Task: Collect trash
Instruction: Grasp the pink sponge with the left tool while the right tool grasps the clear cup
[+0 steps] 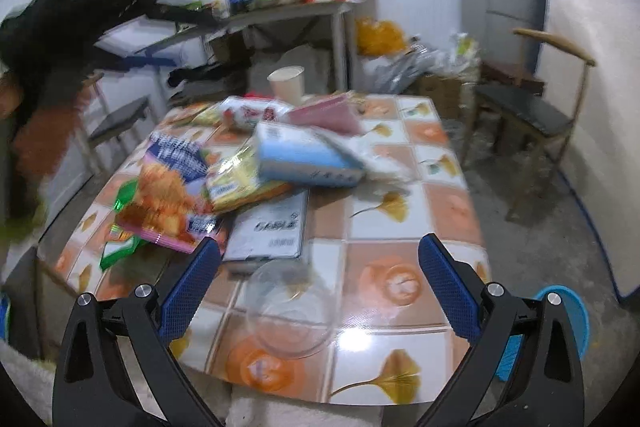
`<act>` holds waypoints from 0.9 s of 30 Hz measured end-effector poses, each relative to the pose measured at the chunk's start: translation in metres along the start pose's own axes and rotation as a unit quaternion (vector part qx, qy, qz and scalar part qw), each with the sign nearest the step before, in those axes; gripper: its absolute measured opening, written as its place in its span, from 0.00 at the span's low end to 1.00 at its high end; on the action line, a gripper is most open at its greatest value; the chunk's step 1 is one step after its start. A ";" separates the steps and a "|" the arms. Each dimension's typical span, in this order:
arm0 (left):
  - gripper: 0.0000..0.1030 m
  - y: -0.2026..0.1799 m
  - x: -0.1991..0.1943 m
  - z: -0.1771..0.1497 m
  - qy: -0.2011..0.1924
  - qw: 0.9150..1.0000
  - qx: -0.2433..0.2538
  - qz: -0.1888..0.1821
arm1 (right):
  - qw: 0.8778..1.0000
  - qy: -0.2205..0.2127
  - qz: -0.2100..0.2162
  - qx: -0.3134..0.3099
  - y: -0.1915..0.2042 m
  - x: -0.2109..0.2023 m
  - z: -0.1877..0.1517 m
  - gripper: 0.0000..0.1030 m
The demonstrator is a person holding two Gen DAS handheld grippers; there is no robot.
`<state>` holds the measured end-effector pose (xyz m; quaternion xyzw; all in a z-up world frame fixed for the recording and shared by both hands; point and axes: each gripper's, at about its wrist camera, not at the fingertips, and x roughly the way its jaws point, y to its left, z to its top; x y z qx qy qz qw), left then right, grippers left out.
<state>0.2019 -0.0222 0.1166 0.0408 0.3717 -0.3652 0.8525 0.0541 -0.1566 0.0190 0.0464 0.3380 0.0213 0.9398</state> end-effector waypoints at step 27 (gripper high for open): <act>0.31 -0.005 0.200 0.030 0.161 0.948 0.255 0.099 | 0.992 0.097 0.026 -0.079 0.021 0.076 -0.034 0.78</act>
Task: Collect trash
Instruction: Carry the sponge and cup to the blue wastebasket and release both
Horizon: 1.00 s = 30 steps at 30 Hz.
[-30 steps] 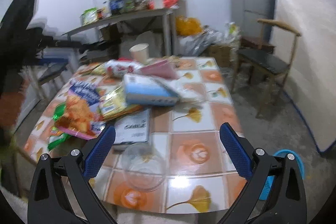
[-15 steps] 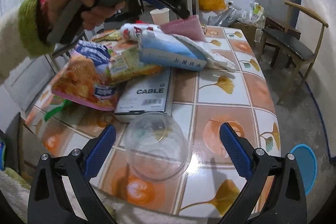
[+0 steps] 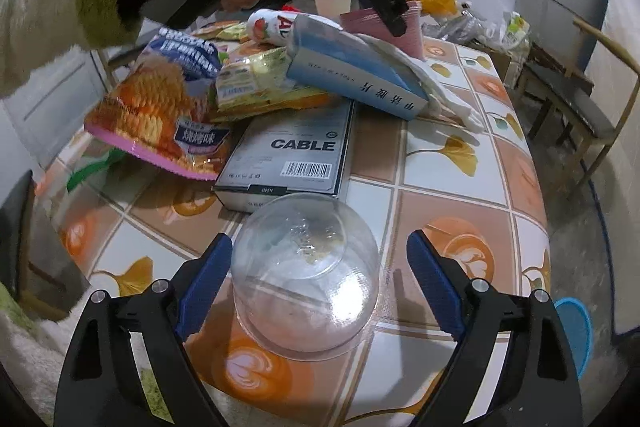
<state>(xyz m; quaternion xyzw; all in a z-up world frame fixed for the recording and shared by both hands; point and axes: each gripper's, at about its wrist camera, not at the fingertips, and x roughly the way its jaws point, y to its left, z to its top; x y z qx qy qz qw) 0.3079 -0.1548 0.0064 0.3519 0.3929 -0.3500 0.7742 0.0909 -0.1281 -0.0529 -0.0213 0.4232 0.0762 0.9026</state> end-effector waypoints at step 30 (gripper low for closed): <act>0.26 -0.114 -0.111 0.088 -0.054 0.982 -0.063 -0.168 | 0.939 -0.141 -0.033 0.313 -0.181 -0.149 -0.083 0.64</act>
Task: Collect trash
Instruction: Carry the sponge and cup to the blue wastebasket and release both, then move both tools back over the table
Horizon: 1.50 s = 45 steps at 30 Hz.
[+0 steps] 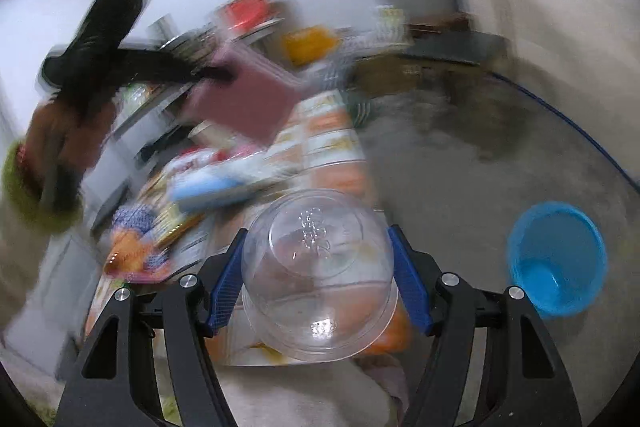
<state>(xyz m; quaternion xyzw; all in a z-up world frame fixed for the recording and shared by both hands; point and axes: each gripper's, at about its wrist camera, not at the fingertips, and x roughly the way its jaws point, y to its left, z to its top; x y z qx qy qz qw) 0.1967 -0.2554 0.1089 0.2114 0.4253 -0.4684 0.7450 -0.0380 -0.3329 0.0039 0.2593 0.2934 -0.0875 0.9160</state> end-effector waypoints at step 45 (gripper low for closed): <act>0.80 -0.202 0.160 0.017 0.017 0.995 0.018 -0.096 | 0.920 -0.039 -0.314 0.230 -0.272 -0.054 -0.003 0.94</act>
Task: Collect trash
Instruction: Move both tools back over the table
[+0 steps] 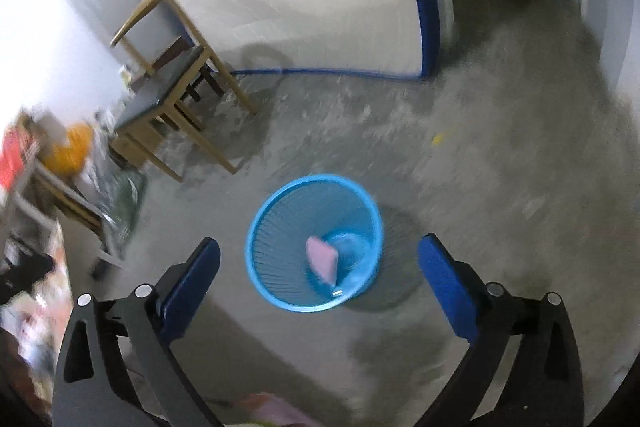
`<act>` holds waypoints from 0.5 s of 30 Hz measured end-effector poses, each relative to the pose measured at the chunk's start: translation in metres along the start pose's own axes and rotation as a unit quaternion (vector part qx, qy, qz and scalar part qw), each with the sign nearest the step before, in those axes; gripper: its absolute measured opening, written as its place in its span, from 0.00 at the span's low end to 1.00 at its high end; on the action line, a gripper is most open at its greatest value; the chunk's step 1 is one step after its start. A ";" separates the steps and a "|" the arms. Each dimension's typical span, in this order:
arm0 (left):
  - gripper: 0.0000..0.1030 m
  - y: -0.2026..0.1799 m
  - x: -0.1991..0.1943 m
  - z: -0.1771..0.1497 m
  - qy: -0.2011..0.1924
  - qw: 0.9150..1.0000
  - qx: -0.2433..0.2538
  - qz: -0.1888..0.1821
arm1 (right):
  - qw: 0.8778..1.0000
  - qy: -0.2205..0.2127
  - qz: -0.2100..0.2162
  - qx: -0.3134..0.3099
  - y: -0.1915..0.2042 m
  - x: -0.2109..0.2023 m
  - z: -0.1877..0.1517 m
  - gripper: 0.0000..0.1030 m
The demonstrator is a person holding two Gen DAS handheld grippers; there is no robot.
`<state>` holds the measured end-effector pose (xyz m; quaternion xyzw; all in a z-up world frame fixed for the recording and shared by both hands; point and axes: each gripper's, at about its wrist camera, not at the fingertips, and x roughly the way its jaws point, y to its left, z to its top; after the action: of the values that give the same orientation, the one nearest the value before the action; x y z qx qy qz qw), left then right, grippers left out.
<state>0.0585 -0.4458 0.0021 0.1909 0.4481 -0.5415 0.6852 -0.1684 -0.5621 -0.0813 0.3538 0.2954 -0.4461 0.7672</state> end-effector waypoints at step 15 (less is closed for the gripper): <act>0.91 0.080 -0.177 -0.151 -0.121 0.985 -0.120 0.003 | 0.963 -0.103 0.055 -0.242 0.147 -0.105 -0.041 0.94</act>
<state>0.0684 -0.2051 0.0501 0.0419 0.4233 -0.5005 0.7541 -0.0875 -0.4274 0.0166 0.1255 0.2945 -0.3524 0.8794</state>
